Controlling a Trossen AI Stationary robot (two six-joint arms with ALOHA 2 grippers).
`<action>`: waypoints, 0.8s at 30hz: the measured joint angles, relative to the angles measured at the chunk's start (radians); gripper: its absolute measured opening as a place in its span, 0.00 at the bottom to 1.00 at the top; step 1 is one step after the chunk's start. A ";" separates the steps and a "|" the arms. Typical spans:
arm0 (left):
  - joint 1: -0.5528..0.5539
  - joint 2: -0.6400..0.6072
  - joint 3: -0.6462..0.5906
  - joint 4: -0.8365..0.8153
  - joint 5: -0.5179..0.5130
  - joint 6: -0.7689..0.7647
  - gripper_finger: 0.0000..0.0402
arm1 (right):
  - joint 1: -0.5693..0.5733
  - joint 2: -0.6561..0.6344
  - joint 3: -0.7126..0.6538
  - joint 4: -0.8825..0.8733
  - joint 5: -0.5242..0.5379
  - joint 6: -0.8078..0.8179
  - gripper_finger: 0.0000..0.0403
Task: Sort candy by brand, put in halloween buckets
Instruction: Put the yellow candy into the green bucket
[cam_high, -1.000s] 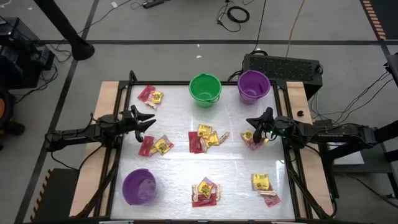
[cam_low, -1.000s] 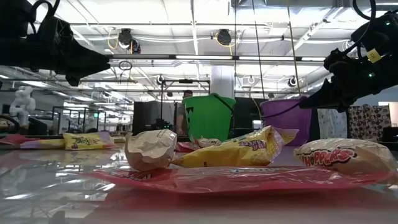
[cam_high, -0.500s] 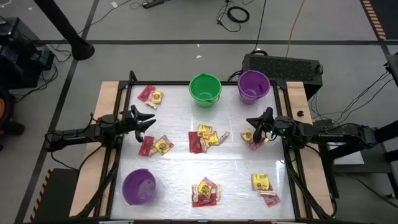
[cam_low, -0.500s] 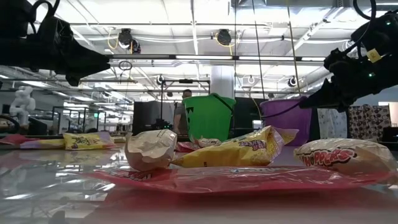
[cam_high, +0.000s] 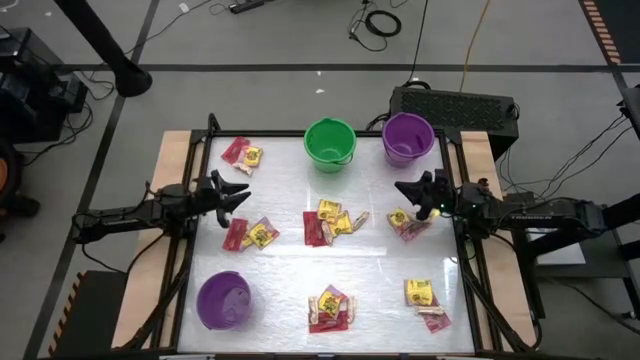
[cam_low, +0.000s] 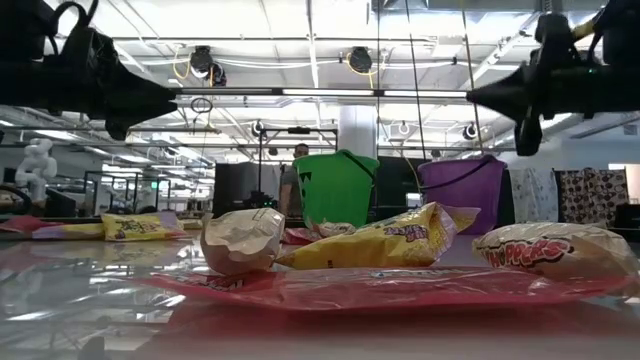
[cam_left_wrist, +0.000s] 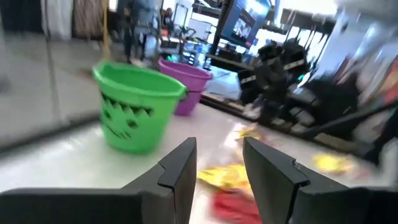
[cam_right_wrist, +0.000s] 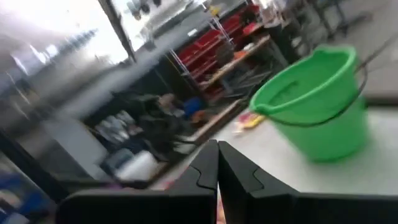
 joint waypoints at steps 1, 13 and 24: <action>0.000 0.000 0.000 -0.001 0.009 -0.071 0.35 | 0.001 0.007 0.007 0.000 -0.005 0.061 0.00; 0.000 0.000 0.000 0.001 0.006 -0.400 0.35 | 0.081 0.253 0.170 -0.001 -0.029 -0.078 0.00; 0.000 0.008 0.028 0.130 0.008 -0.667 0.35 | 0.118 0.578 0.364 0.002 -0.259 -0.425 0.00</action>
